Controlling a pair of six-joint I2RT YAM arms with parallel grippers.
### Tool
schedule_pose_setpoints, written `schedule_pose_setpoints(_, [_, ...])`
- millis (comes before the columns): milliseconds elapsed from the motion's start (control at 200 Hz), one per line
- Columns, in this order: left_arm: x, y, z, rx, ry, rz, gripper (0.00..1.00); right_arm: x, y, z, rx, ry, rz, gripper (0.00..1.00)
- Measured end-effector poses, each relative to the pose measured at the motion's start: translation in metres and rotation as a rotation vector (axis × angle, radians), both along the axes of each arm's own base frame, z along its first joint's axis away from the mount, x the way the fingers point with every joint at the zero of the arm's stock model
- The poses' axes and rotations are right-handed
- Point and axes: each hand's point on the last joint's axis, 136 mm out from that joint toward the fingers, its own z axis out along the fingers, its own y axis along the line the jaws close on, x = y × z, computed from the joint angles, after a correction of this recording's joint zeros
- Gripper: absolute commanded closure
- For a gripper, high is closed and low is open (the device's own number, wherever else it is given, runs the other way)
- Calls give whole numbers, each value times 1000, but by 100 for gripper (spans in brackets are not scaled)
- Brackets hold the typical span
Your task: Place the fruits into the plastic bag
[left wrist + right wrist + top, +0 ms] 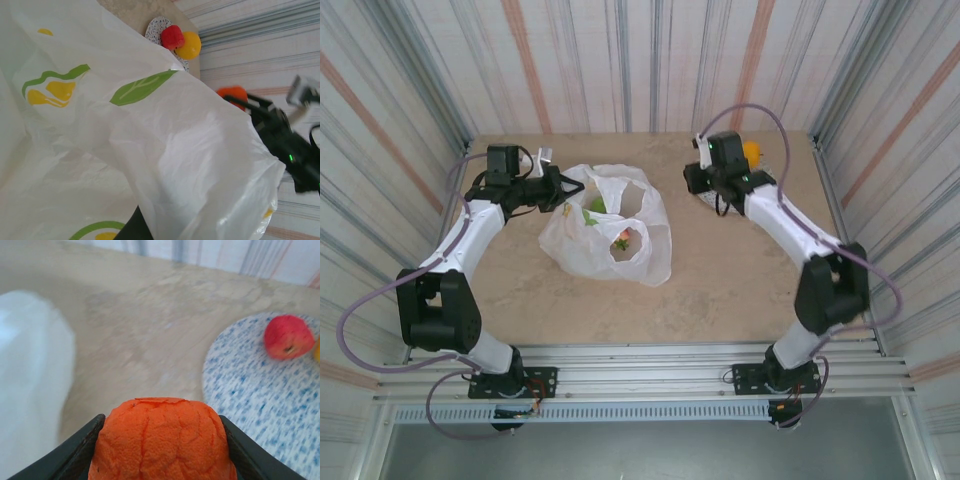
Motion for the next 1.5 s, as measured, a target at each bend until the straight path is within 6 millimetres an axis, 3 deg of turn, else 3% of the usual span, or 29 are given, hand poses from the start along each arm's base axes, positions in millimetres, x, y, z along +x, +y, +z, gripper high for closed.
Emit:
schedule_pose_setpoints(100, [0, 0, 0, 0, 0, 0, 100, -57, 15, 1, 82, 6, 86, 45])
schedule_pose_setpoints(266, [0, 0, 0, 0, 0, 0, 100, -133, 43, -22, 166, 78, 246, 45])
schedule_pose_setpoints(366, [0, 0, 0, 0, 0, 0, 100, -160, 60, -39, 177, 124, 330, 45])
schedule_pose_setpoints(441, [0, 0, 0, 0, 0, 0, 100, -169, 69, -46, 183, 140, 367, 45])
schedule_pose_setpoints(666, [0, 0, 0, 0, 0, 0, 100, -153, 88, -74, 170, 177, 381, 46])
schedule_pose_setpoints(882, [0, 0, 0, 0, 0, -1, 100, -136, 121, -98, 160, 171, 414, 46])
schedule_pose_setpoints(1202, [0, -1, 0, 0, 0, -3, 100, -99, 171, -95, 232, 2, 389, 45])
schedule_pose_setpoints(1498, [0, -1, 0, 0, 0, -3, 100, -85, 224, -89, 290, -98, 401, 42])
